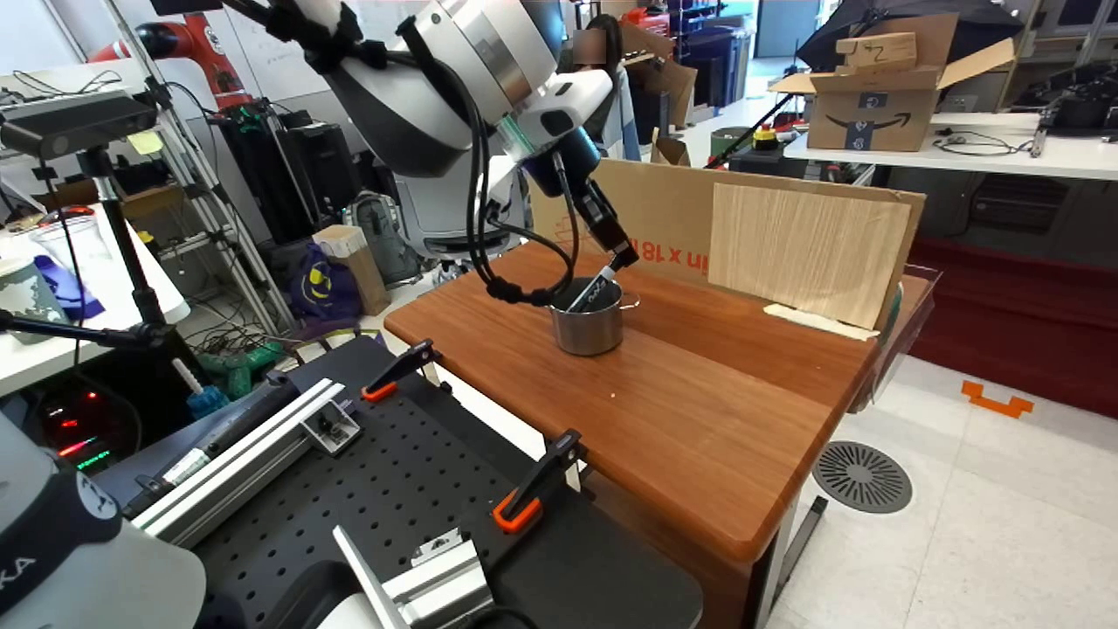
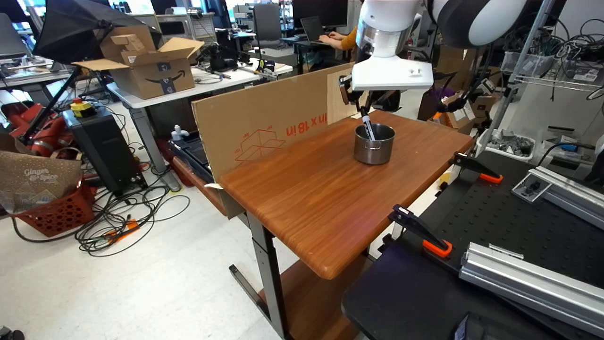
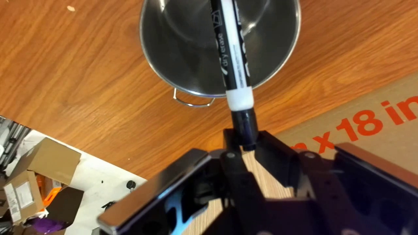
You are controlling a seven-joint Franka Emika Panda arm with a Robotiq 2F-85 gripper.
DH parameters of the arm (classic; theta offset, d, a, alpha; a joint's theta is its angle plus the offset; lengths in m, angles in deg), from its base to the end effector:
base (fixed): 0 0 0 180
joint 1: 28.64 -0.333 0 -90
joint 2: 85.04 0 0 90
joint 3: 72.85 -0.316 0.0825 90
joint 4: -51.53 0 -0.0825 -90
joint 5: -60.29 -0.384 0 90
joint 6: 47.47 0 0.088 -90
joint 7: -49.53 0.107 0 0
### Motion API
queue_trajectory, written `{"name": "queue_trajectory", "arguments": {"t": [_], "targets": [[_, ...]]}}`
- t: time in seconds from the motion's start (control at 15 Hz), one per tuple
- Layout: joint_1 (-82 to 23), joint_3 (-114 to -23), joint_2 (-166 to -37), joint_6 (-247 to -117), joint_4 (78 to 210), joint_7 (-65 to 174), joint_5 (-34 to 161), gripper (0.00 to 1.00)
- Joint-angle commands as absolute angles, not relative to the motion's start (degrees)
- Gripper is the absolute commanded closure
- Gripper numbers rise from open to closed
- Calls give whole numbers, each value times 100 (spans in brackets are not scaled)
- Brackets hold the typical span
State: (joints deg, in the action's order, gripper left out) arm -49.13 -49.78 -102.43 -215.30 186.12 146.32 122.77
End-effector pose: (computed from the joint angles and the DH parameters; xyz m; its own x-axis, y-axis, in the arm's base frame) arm 0.5137 0.0288 0.2206 0.6942 -0.5274 0.4898 -0.6078 -0.7941 0.0064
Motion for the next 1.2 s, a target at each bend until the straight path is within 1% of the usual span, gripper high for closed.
{"name": "queue_trajectory", "arguments": {"t": [0.0, 0.07, 0.13, 0.2, 0.27, 0.33, 0.4, 0.47, 0.53, 0.6, 0.8, 1.13], "targets": [[-4897, -5044, -10399, -21419, 18488, 14580, 12093, 53], [-4889, -5058, -10413, -21421, 18490, 14563, 12054, 51], [-4880, -5069, -10439, -21426, 18474, 14550, 12013, 45], [-4873, -5081, -10446, -21427, 18468, 14538, 11965, 37], [-4853, -5103, -10446, -21429, 18472, 14494, 11910, 31], [-4842, -5114, -10440, -21440, 18479, 14470, 11865, 22], [-4843, -5117, -10439, -21440, 18480, 14453, 11811, 16], [-4854, -5111, -10432, -21440, 18483, 14449, 11775, 7], [-4860, -5111, -10421, -21435, 18490, 14437, 11738, 1], [-4837, -5149, -10383, -21411, 18529, 14366, 11651, 0], [-4742, -5314, -10193, -21363, 18702, 14002, 11205, 0], [-4728, -5626, -9414, -21104, 19220, 13269, 10510, 0]]}}
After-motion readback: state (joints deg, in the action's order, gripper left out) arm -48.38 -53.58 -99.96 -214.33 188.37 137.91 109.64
